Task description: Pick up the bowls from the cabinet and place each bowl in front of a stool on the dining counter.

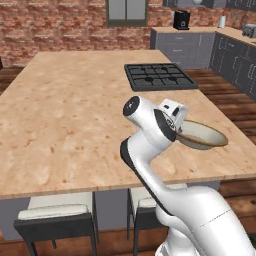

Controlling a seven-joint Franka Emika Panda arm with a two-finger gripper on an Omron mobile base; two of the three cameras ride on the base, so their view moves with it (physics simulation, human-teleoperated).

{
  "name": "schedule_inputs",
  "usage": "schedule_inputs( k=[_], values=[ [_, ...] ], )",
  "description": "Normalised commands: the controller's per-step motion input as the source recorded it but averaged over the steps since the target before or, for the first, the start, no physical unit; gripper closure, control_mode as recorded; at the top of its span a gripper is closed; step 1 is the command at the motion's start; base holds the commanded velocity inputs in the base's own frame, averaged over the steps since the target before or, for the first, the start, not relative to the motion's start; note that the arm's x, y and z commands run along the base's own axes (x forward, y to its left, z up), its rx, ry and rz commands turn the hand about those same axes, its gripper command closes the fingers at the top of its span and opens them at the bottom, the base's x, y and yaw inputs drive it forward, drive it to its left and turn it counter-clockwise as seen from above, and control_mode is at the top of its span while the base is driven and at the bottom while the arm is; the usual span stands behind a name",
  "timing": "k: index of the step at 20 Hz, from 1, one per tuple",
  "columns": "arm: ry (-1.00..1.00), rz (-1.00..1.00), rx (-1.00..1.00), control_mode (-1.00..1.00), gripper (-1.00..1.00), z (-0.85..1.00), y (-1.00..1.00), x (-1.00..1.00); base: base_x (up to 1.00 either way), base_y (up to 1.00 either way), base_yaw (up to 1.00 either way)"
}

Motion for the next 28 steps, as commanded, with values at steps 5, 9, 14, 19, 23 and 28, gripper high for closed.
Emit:
schedule_inputs(
  k=[5,9,14,19,23,28],
  values=[
    [-0.02,-0.04,0.06,-1.0,1.0,-0.35,0.02,0.42,0.0,0.0,0.0],
    [-0.01,0.0,0.12,-1.0,1.0,-0.03,0.0,0.17,0.0,0.0,0.0],
    [0.0,0.0,0.02,-1.0,1.0,-0.3,0.0,0.17,0.0,0.0,0.0],
    [0.0,0.0,-0.03,-1.0,1.0,-0.61,0.0,0.17,0.0,0.0,0.0],
    [-0.02,0.0,-0.06,-1.0,1.0,-0.64,0.0,0.16,0.0,0.0,0.0],
    [-0.05,0.0,-0.01,-1.0,1.0,-0.41,0.0,0.18,0.0,0.0,0.0]
  ],
)
